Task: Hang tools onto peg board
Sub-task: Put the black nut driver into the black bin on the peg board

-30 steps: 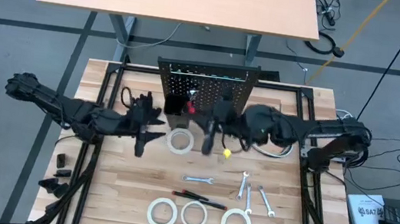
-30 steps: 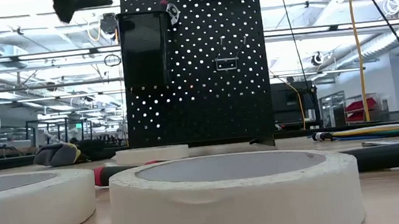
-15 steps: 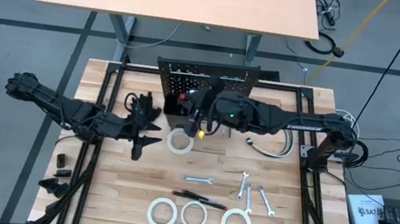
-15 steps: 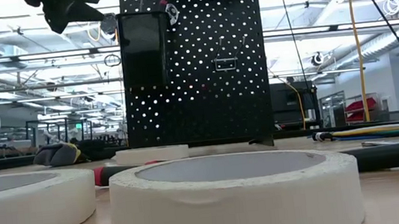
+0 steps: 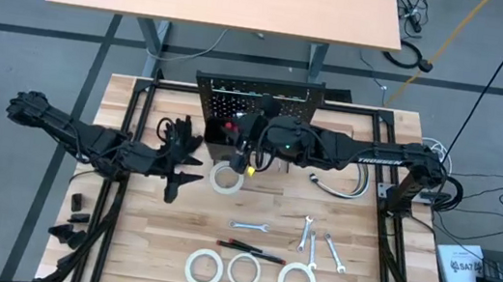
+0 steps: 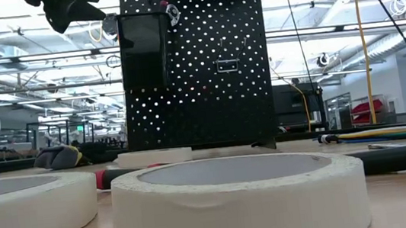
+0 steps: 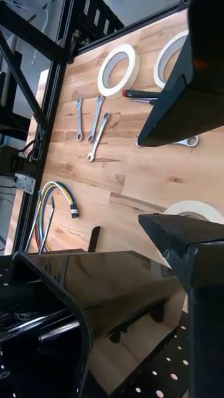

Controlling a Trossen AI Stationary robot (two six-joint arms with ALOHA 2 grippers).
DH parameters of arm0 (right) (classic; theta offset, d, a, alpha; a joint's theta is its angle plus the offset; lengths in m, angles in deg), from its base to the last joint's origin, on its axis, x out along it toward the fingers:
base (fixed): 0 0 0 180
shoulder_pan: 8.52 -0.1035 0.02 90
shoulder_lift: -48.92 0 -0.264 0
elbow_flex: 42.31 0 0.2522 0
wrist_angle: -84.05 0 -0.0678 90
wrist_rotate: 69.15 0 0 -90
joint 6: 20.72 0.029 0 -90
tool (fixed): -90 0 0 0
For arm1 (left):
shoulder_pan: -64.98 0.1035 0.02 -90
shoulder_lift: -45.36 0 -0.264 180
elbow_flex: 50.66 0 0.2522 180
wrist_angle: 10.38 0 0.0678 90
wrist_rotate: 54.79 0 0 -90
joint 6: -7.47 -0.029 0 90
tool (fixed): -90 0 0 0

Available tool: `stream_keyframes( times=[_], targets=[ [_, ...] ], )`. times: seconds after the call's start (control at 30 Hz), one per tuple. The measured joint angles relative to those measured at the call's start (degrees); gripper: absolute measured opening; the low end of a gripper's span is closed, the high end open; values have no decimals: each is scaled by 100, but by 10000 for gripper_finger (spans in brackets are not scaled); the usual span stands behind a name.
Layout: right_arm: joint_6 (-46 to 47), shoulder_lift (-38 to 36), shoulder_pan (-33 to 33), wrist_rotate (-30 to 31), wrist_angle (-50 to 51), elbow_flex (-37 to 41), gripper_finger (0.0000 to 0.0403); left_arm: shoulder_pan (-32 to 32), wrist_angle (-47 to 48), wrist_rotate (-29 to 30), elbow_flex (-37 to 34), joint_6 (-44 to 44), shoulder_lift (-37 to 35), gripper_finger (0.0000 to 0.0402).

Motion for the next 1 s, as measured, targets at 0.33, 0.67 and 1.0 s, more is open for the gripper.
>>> stream_keyframes(
  times=[0.33, 0.67, 1.0],
  targets=[
    [2, -37, -24, -27, -14, 12, 224, 0, 0, -2, 0, 0, 0, 190],
    [2, -669, -536, -92, -38, 39, 220, 0, -4, -141, 0, -4, 4, 190],
    [199, -828, -1312, -516, 1046, 28, 221, 0, -502, -964, 0, -572, 386, 190]
  ],
)
